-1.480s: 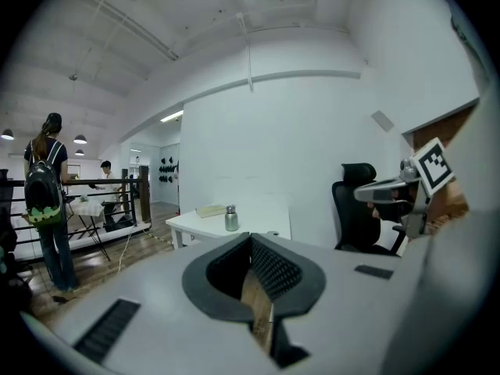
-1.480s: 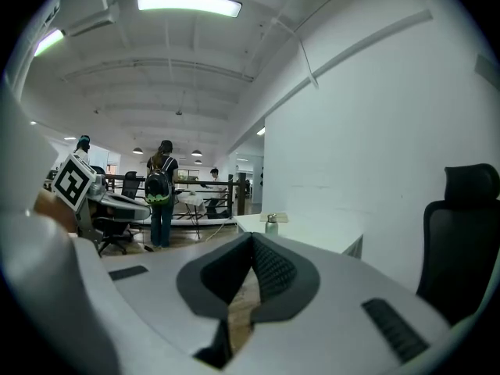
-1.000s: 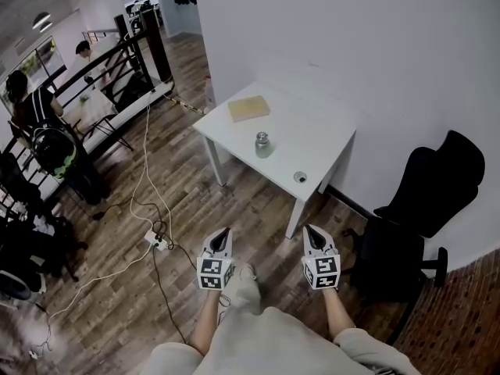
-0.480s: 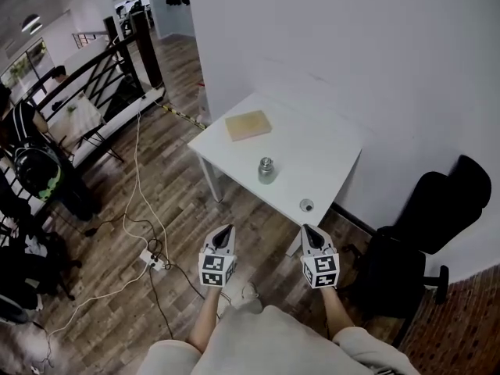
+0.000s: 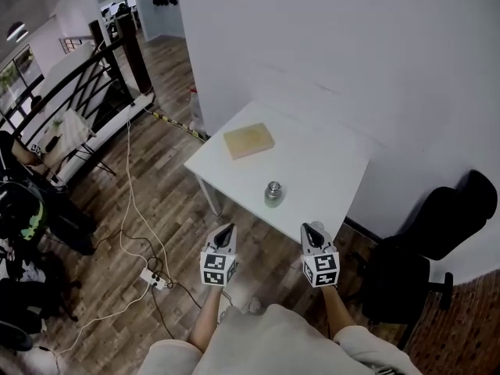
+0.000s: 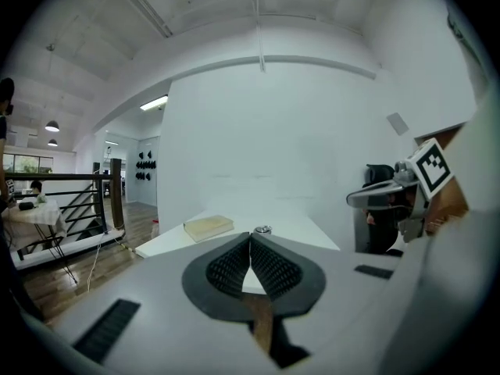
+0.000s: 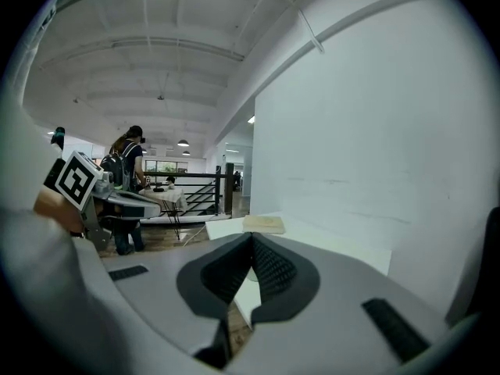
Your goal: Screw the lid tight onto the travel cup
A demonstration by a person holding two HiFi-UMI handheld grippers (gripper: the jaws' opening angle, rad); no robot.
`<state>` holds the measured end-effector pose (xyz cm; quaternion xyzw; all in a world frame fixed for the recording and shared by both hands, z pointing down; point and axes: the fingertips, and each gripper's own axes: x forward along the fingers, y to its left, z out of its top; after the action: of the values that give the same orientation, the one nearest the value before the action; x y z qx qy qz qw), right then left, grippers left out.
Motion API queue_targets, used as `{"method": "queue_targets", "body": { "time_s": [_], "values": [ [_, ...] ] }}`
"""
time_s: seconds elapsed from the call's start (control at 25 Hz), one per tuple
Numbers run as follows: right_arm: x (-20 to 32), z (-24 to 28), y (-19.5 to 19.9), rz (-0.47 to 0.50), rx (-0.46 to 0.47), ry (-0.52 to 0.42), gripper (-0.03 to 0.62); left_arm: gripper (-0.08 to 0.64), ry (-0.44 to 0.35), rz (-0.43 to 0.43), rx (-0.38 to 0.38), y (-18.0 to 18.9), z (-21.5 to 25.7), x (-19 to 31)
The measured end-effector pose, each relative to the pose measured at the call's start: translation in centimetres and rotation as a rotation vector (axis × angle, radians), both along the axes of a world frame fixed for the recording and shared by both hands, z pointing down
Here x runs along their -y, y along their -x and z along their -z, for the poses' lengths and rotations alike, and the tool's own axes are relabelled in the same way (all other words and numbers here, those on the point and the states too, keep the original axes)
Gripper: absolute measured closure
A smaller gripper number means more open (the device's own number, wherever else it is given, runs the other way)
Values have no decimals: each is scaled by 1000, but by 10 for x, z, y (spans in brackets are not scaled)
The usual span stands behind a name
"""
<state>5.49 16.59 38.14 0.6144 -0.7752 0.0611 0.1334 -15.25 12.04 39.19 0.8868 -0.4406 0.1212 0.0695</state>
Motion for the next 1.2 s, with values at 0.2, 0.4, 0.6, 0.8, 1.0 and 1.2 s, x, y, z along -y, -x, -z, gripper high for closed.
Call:
{"method": "queue_targets", "body": {
  "time_s": [0.2,0.4,0.6,0.8,1.0,1.2],
  "values": [
    [36,-6,3,-11,-14,12,592,552,12,-24,-3,0,-10,42],
    [51,-19,-2,-30,-19,44,592,552,27,-54,-4,-7,-20,65],
    [61,-25,-11,-41,-18,57,592,552,39,-83,-1,-23,-28,78],
    [69,-22,-16,-38,-9,76,593,552,57,-94,3,-33,-23,86],
    [92,-29,-22,-6,5,85,592,552,74,-73,12,-44,-30,101],
    [127,-36,-40,44,17,91,592,552,100,-41,26,-65,-42,126]
  ]
}}
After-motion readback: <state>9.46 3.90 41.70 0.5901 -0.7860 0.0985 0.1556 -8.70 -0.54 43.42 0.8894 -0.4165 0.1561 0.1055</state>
